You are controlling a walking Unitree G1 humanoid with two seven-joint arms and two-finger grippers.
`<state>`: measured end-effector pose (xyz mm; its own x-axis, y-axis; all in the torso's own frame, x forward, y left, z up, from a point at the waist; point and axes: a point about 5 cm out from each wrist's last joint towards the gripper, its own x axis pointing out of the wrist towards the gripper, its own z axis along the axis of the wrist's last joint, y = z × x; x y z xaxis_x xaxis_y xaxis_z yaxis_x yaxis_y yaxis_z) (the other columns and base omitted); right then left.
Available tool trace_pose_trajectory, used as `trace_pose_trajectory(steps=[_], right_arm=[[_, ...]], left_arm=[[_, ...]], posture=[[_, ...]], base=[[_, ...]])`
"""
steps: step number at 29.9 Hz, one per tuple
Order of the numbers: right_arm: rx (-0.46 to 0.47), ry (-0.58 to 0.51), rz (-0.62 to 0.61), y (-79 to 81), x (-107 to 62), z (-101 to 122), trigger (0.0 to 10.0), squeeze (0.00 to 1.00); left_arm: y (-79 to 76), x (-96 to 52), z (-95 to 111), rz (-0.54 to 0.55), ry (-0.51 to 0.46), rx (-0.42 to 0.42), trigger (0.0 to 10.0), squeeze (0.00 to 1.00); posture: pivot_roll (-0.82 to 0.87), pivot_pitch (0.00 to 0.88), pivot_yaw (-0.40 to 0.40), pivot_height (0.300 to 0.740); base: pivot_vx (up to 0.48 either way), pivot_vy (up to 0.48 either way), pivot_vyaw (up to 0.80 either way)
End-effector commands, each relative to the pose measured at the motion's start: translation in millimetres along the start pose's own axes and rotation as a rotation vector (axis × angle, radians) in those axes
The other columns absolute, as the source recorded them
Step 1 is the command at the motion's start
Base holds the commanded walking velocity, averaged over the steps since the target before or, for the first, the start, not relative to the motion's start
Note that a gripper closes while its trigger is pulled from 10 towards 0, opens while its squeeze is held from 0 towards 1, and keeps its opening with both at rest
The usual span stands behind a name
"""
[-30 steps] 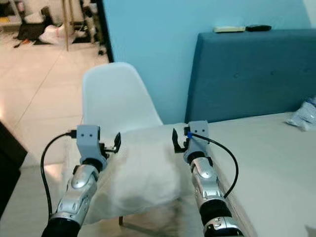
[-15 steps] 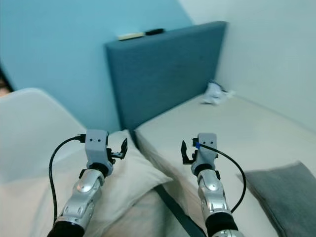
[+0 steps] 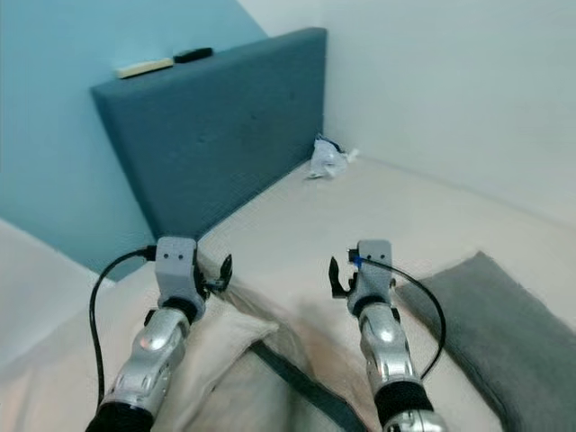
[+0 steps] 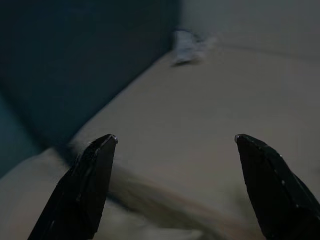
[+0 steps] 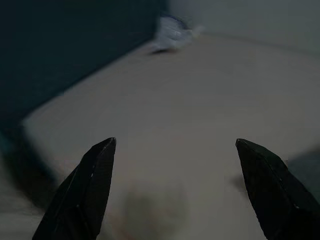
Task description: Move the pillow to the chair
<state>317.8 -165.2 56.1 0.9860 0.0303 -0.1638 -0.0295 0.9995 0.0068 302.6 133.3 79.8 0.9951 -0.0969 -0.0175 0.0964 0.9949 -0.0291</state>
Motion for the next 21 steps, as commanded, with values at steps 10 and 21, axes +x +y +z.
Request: trace_pose_trajectory(steps=[10,21], right_arm=[[0.01,0.018,-0.021,-3.4,-0.3,-1.5,10.0,0.0],[-0.002,0.03,-0.052,-9.1,-4.9,-6.9,10.0,0.0]], left_arm=[[-2.8,0.4,-3.5,-0.031,0.016,-0.018,10.0,0.0],[-7.4,-0.2,-8.6,-0.064,0.044,-0.014,10.0,0.0]], posture=[[-0.02,0.002,0.011,0.74],[-0.03,0.005,0.016,0.74]], base=[[0.0,0.0,-0.8],[0.0,0.0,-0.8]])
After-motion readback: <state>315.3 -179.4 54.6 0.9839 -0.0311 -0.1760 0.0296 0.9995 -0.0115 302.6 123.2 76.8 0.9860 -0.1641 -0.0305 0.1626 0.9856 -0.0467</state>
